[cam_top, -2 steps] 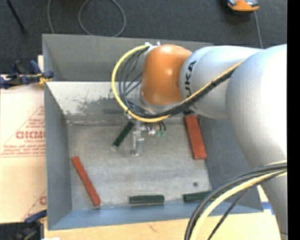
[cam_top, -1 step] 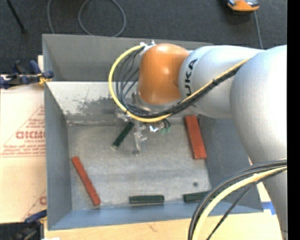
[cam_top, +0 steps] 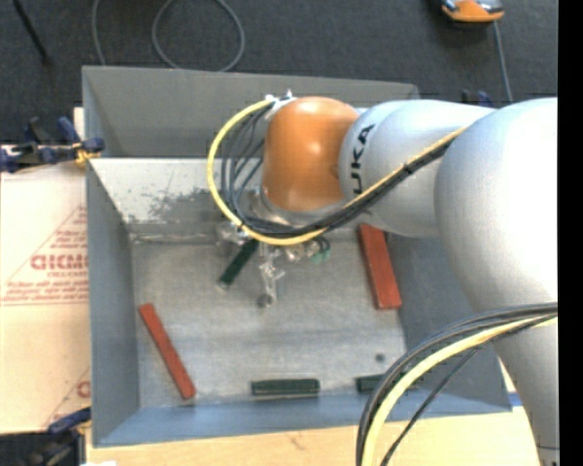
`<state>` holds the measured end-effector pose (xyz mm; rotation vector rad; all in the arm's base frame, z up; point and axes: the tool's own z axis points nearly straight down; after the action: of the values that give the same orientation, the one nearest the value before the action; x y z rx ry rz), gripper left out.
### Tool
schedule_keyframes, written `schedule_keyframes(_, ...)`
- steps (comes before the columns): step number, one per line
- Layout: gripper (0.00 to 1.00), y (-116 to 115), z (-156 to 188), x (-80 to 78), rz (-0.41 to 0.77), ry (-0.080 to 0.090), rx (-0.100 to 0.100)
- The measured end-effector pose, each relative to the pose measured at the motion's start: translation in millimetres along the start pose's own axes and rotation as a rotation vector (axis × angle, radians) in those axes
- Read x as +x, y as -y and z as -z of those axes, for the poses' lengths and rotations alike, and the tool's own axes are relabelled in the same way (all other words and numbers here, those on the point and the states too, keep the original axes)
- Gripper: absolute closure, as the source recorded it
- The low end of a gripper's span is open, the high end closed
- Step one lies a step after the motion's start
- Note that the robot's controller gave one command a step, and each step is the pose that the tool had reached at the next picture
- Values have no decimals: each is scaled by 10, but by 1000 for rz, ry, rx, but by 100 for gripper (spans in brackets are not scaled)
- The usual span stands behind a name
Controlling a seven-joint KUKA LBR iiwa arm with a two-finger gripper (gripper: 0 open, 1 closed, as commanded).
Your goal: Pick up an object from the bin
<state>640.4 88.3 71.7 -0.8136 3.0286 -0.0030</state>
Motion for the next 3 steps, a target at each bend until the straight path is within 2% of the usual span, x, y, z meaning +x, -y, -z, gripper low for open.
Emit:
schedule_keyframes(1,0,14,23,-19,-5,4,-1)
schedule_keyframes(2,100,13,23,-20,-7,4,-1)
schedule_keyframes(3,100,35,690,-49,-11,7,2)
